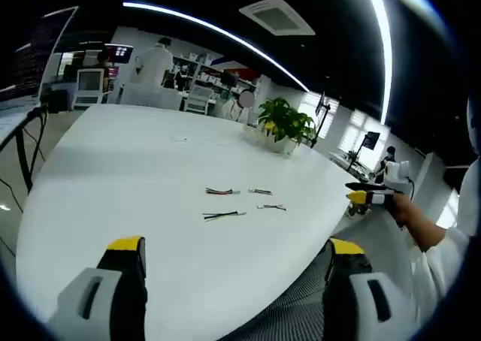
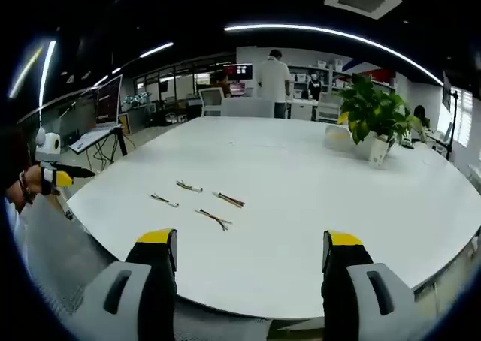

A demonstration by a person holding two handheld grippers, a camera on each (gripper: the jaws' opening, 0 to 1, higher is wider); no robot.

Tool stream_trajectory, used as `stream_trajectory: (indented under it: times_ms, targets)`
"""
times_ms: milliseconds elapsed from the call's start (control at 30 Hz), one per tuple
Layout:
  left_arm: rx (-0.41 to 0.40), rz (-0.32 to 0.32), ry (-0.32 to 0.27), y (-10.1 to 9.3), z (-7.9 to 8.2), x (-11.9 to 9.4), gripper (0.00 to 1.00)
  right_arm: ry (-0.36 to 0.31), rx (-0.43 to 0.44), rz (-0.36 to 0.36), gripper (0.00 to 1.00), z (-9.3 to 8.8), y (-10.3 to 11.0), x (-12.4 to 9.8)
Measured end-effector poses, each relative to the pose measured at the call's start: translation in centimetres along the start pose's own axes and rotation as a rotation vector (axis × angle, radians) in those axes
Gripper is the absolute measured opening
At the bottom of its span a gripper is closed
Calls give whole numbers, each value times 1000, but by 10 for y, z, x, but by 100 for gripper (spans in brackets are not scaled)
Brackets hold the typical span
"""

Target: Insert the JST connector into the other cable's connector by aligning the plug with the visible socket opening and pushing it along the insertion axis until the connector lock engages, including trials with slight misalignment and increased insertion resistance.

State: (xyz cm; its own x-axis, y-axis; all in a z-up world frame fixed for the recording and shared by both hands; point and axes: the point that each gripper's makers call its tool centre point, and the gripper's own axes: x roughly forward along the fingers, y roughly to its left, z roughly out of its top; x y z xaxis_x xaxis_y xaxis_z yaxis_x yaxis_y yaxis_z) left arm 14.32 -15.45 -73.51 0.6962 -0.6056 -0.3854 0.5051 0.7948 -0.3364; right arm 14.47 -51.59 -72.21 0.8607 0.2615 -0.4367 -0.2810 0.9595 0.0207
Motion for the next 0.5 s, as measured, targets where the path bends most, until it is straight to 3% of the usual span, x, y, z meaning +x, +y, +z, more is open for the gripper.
stream_trajectory:
  times_ms: [233,500]
  targets:
    - [-17,-24,6,-1,-6,5,97,-17,18,-30,77,3,-5,-4]
    - [-10,-23,-7,2,-1,3,97,-2,3,-34,76,0,-5,-1]
